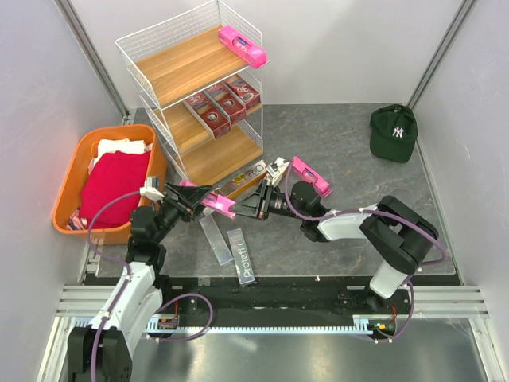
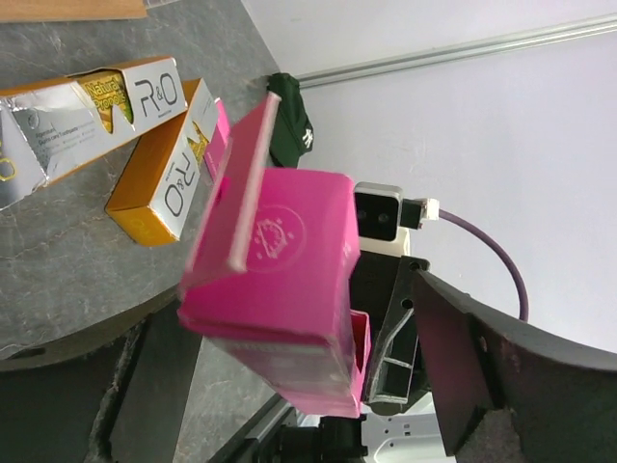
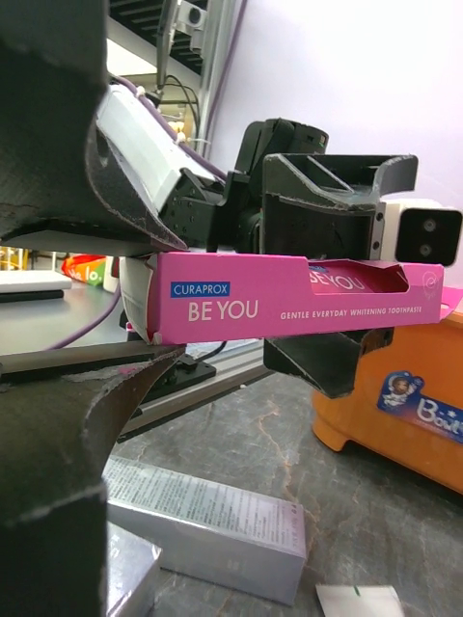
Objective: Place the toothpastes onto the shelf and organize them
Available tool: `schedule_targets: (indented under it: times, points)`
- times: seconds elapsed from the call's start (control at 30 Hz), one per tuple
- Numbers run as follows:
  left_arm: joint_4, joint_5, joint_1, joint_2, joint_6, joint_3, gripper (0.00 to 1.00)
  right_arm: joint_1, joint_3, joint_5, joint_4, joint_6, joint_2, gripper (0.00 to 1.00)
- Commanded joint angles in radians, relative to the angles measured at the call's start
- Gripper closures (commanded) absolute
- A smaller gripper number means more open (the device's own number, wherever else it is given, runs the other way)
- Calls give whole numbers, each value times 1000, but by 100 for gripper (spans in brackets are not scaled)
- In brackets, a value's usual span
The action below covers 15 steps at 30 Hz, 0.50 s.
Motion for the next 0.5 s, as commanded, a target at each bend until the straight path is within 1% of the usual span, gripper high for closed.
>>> schedule_targets:
  times: [0.0,0.1,0.13,0.17,0.2,0.23,0.27,0.3,0.33,0.47]
  points:
    - [-140,16,4,-13,118,109,7,-41,2,-6,25,-28,-90,73]
    - [-243,2,4,-16,207,178,7,-74,-15,-9,-32,-64,-137,74]
    - [-321,-13,4,-18,265,200,7,-83,-20,-12,-67,-87,-149,74]
    - [-366,-22,4,-21,293,241,7,-95,-26,-13,-87,-100,-181,75]
    - [-402,-33,4,-22,322,261,7,-115,-36,-16,-131,-113,-199,75]
    - [-473,-53,4,-24,375,283,7,-124,-43,-19,-153,-135,-217,75]
    - [-504,-65,4,-28,400,318,7,-146,-47,-21,-178,-150,-257,75]
    - [-513,-79,4,-31,446,333,7,-155,-55,-22,-237,-166,-277,75]
    - [-586,-105,4,-33,465,347,7,-164,-56,-22,-271,-181,-298,75]
    - [-669,-162,4,-33,532,405,7,-207,-60,-33,-412,-290,-425,77]
